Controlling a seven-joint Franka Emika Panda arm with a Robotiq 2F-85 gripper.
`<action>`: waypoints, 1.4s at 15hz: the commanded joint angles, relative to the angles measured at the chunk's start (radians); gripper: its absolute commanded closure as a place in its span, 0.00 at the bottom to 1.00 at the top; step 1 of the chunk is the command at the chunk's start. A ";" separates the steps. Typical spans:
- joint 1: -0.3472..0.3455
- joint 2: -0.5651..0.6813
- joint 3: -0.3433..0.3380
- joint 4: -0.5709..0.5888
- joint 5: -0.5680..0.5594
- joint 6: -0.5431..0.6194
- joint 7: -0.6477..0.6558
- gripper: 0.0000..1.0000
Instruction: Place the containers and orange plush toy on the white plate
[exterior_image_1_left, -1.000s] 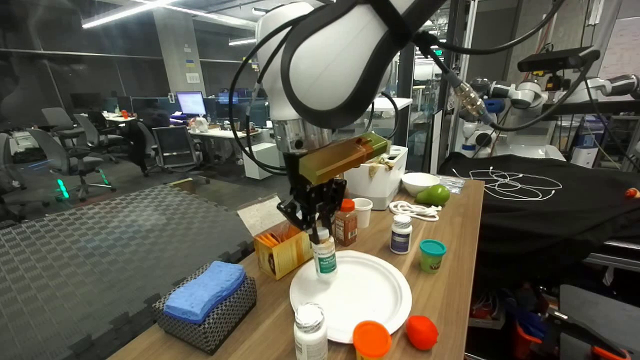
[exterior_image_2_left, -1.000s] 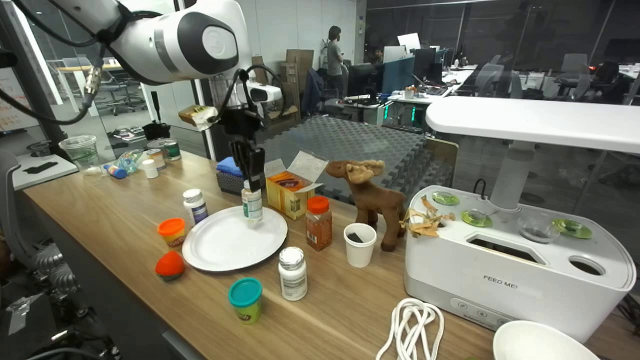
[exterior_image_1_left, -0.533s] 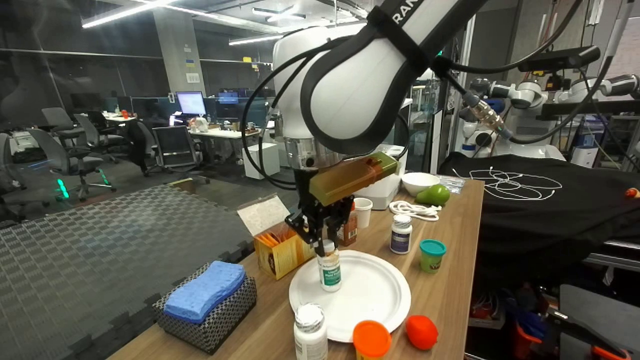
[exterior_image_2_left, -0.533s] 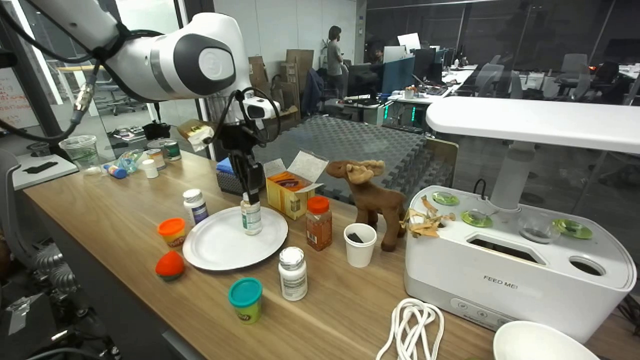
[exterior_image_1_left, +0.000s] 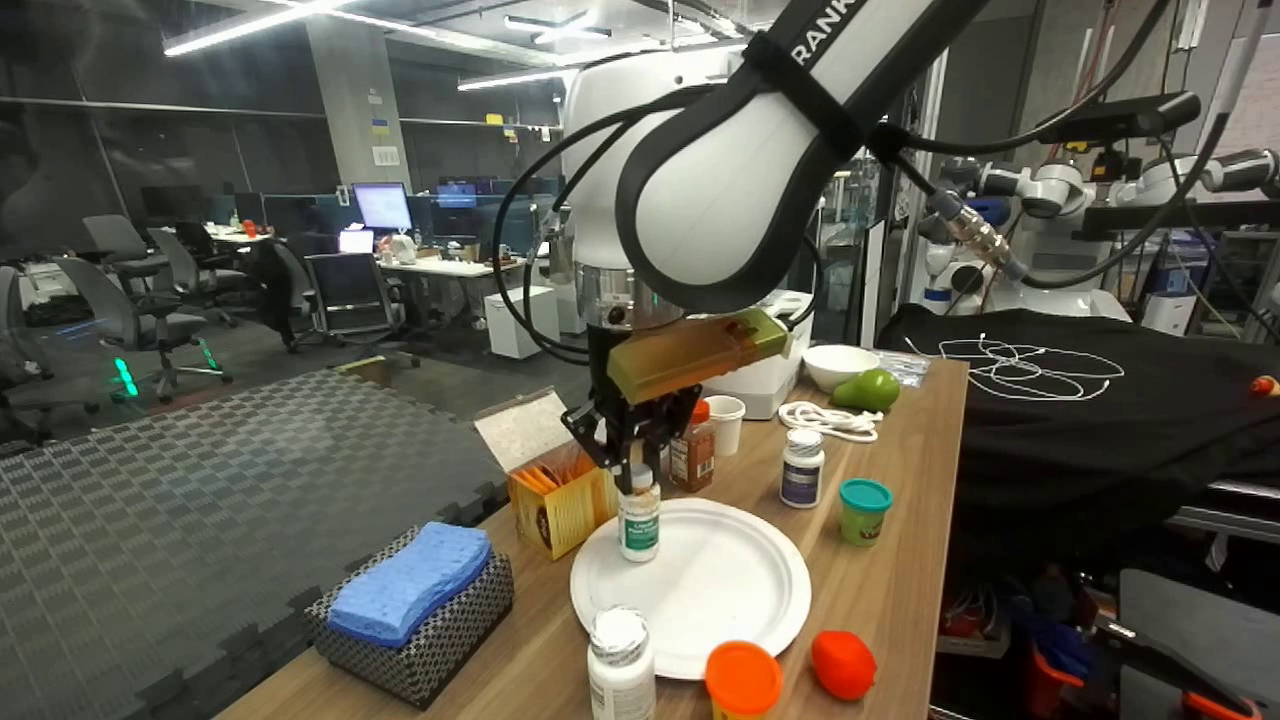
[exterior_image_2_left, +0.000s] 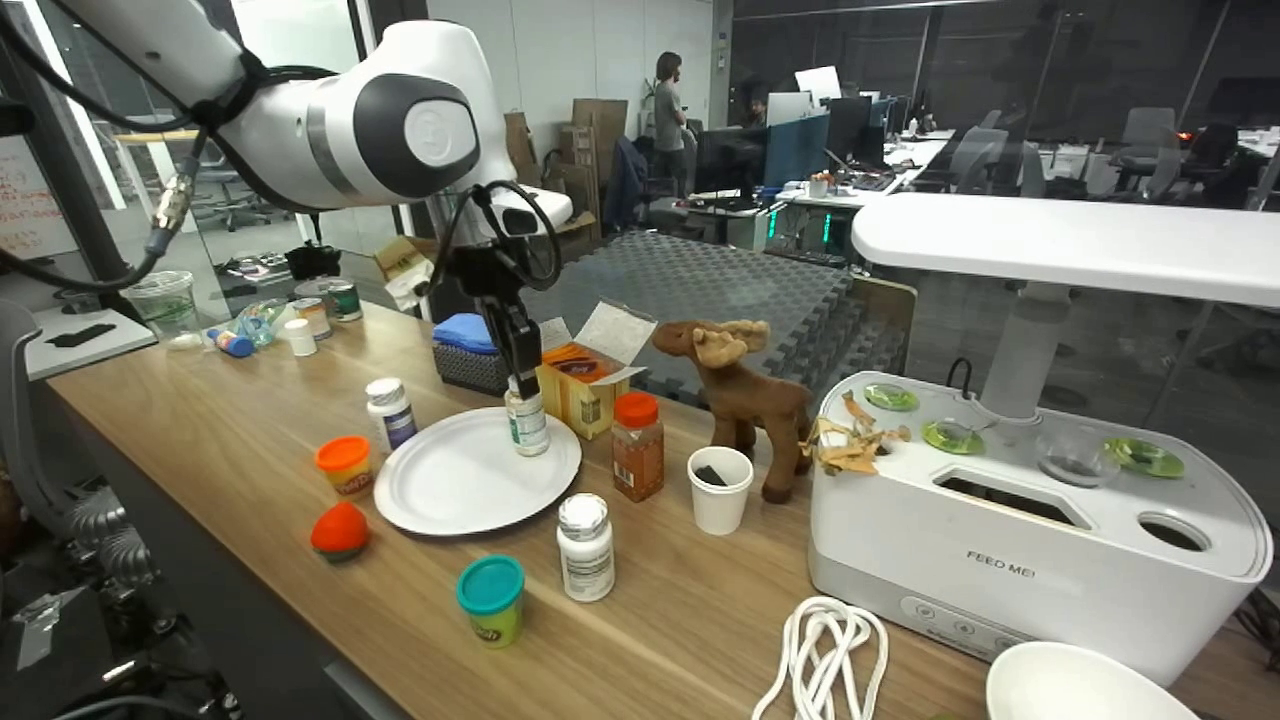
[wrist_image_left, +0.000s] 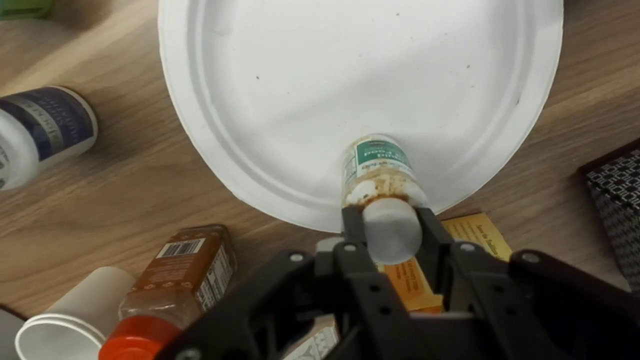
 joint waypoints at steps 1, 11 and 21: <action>0.015 -0.022 -0.014 -0.025 -0.035 0.035 0.043 0.88; 0.026 -0.072 0.004 -0.016 -0.032 -0.035 0.014 0.00; 0.023 -0.181 0.207 -0.095 0.283 -0.134 -0.267 0.00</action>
